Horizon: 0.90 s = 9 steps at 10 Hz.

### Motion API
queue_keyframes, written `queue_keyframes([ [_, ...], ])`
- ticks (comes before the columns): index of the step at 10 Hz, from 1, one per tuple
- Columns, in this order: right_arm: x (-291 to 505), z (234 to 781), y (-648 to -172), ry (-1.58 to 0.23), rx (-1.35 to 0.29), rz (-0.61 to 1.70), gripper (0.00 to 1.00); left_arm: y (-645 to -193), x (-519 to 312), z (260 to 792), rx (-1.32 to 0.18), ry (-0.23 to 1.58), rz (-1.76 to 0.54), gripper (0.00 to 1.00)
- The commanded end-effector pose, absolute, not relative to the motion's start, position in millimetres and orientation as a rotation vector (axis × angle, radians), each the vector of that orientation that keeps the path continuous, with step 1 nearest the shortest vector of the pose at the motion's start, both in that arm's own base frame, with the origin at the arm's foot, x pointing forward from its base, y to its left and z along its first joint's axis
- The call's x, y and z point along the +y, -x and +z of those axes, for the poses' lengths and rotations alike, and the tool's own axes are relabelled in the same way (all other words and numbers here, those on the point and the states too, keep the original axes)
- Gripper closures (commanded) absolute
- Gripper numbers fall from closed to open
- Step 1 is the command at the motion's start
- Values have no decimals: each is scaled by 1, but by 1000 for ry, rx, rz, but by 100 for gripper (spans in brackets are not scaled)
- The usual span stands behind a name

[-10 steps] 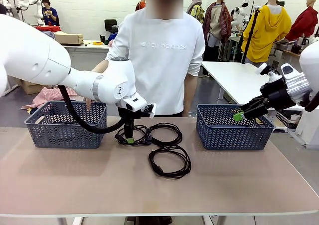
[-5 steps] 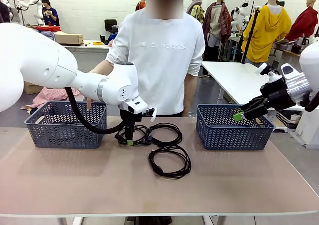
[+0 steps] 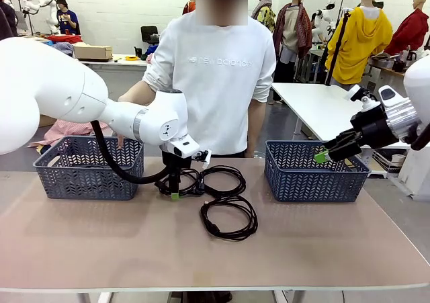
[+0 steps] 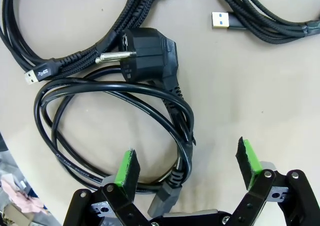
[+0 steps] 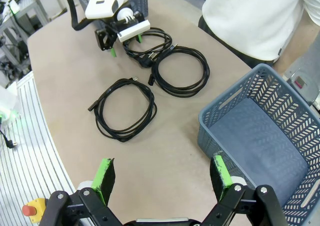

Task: Organize the cables according to human instructions.
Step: Pick up a bundle of cables and place it in the basket indicated by the human.

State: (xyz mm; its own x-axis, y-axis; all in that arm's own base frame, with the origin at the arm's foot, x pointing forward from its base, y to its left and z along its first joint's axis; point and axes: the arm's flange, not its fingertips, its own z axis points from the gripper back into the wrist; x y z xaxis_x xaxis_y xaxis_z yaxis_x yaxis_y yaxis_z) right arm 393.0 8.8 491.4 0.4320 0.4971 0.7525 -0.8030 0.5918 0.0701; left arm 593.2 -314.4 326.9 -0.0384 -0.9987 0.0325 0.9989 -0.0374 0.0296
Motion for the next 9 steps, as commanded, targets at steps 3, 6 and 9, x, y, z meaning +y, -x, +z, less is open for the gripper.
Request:
queue_keyframes([
  [3,8,491,-397,-479,-787,863,0,-597,-317,323,-33,-34,-1588,0],
  [6,8,491,-397,-479,-787,863,0,-599,-317,321,-25,-29,-1586,20],
  [9,8,491,-397,-479,-787,863,0,-600,-317,321,-27,-21,-1585,60],
])
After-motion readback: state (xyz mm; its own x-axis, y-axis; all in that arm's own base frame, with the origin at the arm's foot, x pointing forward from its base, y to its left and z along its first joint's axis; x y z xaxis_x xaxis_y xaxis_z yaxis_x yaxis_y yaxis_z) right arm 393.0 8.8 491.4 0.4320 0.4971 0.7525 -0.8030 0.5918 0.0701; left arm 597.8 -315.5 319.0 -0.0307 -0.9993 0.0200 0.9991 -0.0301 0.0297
